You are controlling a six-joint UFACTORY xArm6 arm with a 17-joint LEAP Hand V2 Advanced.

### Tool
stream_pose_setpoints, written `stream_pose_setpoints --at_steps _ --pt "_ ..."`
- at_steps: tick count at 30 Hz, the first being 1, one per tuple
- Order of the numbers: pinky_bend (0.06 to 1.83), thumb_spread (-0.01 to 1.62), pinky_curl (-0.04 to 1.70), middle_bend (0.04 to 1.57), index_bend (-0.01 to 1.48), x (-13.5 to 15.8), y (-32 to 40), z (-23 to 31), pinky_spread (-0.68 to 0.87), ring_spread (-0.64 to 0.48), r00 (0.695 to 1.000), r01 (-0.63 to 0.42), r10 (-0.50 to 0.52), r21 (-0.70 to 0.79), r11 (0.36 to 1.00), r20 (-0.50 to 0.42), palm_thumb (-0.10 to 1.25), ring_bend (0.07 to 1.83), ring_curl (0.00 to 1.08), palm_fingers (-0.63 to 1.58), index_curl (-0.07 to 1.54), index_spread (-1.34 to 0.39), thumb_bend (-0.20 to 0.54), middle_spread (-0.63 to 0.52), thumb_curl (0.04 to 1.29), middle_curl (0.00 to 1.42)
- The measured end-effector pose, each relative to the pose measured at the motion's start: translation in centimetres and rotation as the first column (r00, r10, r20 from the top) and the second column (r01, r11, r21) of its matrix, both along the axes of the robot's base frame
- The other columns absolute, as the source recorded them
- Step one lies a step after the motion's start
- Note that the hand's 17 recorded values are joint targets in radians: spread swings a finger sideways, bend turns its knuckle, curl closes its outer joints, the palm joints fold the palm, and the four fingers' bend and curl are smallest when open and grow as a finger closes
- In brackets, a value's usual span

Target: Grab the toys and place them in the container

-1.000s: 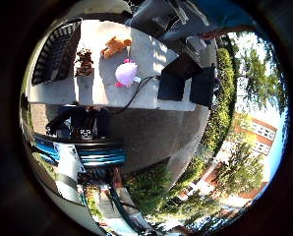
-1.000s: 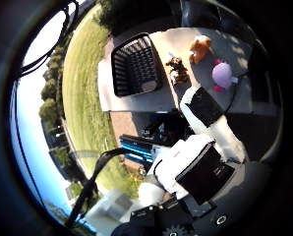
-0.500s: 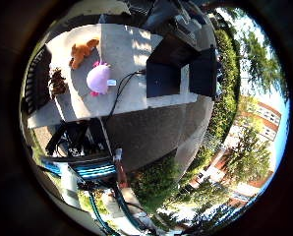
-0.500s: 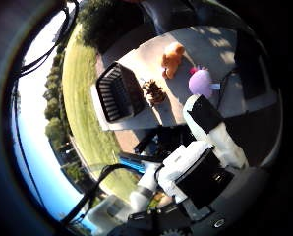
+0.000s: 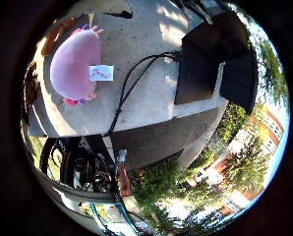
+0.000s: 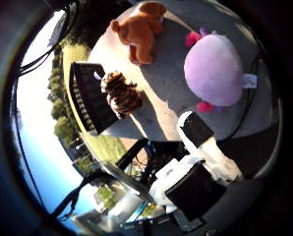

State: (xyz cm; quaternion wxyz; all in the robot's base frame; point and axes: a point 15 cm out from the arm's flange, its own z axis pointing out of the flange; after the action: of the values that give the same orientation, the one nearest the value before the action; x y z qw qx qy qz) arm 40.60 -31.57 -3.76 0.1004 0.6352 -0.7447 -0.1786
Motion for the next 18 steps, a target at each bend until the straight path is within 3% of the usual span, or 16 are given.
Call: stream_pose_setpoints --at_steps 7,9,12,16,18 --pt "0.47 1.13 0.22 0.18 0.19 -1.2 0.3 -4.2 0.39 0.25 0.999 -0.022 0.022 -0.002 1.0 -0.044 0.65 0.32 0.33 0.11 0.26 -0.17 -0.029 0.05 0.37 0.33" --pt "0.45 1.13 0.21 0.19 0.2 -1.4 0.0 -4.5 0.4 0.25 0.998 -0.035 0.034 -0.022 0.999 -0.061 0.65 0.35 0.33 0.21 0.27 -0.13 -0.027 0.03 0.37 0.33" --pt "0.47 1.12 0.2 0.26 0.17 -1.9 -0.6 -4.8 0.4 0.24 0.994 -0.063 0.058 -0.054 0.997 -0.09 0.66 0.45 0.35 0.49 0.27 -0.13 -0.024 -0.02 0.37 0.36" --pt "0.63 1.11 0.24 0.51 0.11 -1.8 -0.9 -4.4 0.39 0.17 0.993 -0.079 0.072 -0.066 0.995 -0.095 0.75 0.77 0.46 1.02 0.24 -0.25 -0.008 -0.09 0.4 0.47" --pt "0.69 1.1 0.26 0.6 0.1 -1.6 -1.0 -4.0 0.39 0.14 0.993 -0.079 0.073 -0.071 0.994 -0.09 0.78 0.88 0.51 1.03 0.22 -0.29 -0.008 -0.11 0.41 0.53"
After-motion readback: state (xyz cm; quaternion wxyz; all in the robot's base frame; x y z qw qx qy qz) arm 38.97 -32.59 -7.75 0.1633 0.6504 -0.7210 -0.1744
